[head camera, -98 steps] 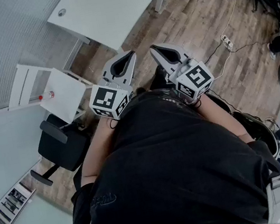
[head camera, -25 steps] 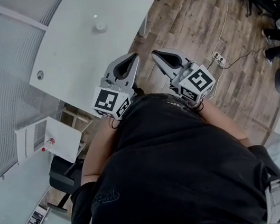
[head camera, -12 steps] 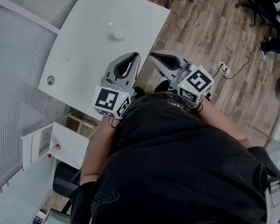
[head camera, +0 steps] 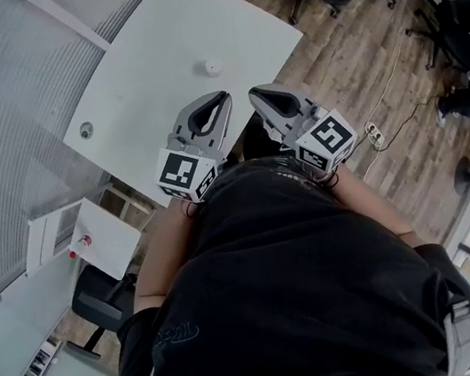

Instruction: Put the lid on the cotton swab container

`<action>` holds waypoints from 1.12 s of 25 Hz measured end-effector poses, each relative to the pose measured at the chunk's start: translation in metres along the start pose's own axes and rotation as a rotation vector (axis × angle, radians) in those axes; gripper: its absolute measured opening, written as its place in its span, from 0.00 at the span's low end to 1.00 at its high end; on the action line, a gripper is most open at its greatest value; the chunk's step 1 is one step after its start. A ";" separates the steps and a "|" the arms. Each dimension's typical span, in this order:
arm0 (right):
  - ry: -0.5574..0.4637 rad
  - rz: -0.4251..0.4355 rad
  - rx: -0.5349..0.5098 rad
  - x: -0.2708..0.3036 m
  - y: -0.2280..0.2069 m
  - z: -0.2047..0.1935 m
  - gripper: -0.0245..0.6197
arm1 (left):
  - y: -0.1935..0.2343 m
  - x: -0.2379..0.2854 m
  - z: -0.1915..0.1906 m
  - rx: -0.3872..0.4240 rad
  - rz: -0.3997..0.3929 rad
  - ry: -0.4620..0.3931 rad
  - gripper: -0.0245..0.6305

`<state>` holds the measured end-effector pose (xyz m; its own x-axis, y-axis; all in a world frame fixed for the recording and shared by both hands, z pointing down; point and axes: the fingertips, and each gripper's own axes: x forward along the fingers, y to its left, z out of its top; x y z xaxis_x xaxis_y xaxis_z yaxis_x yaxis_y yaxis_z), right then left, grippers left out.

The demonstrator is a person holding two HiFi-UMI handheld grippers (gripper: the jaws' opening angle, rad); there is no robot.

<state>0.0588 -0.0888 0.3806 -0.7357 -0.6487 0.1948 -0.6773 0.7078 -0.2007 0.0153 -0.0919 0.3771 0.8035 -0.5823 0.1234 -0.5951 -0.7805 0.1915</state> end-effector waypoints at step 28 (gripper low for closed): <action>0.142 0.137 0.034 0.074 -0.111 -0.026 0.08 | 0.103 0.075 -0.122 0.013 0.224 0.269 0.38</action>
<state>0.0801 -0.2083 0.4418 -0.8140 -0.4995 0.2966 -0.5728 0.7751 -0.2665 0.0155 -0.1884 0.5244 0.6273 -0.6597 0.4138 -0.7556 -0.6442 0.1184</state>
